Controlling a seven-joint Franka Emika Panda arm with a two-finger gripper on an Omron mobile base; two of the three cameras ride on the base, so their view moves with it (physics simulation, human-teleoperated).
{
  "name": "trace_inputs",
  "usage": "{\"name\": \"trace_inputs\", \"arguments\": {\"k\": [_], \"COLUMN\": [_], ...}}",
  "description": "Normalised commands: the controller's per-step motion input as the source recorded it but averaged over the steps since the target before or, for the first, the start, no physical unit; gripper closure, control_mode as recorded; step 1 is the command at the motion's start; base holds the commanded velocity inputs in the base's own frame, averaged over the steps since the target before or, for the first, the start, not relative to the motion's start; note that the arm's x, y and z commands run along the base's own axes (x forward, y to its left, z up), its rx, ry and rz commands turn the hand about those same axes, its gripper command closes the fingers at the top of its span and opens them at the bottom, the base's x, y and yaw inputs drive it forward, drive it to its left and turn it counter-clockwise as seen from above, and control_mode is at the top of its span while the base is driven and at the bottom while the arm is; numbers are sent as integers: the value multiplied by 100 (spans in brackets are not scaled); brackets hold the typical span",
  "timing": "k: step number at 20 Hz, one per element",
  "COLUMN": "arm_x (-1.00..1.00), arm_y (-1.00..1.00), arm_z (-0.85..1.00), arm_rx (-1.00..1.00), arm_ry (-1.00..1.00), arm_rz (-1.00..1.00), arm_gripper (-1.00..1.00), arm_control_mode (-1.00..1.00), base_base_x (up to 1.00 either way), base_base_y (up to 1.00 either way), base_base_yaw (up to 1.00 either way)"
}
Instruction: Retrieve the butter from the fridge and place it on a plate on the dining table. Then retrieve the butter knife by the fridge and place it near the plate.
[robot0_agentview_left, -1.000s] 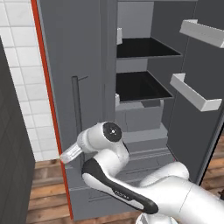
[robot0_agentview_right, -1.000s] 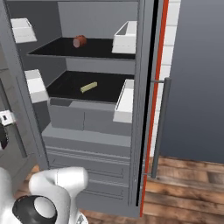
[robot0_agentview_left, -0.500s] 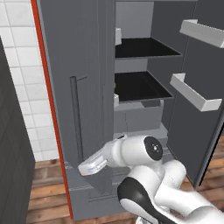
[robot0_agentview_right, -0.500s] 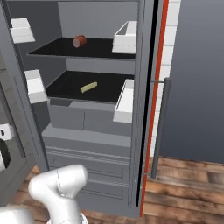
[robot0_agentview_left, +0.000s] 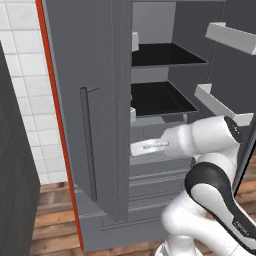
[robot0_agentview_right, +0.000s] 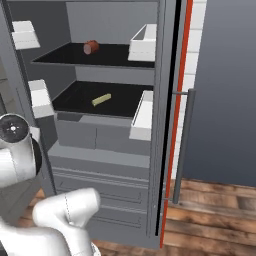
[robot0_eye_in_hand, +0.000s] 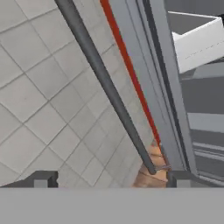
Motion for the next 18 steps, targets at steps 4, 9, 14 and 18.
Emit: {"name": "trace_inputs", "arguments": {"k": [4,9,14,18], "arm_x": [9,-4,87,100], "arm_y": [-100,-96,-10,0], "arm_z": [13,-15,-64,-49], "arm_rx": [44,40,22,24], "arm_ry": [17,4,9,16], "arm_rz": [-13,-8,-21,-20], "arm_gripper": [-100,-100,-100,-100], "arm_control_mode": [-100,-100,-100,-100], "base_base_x": [0,0,0,0], "base_base_y": [0,0,0,0], "base_base_yaw": [0,0,0,0]}}
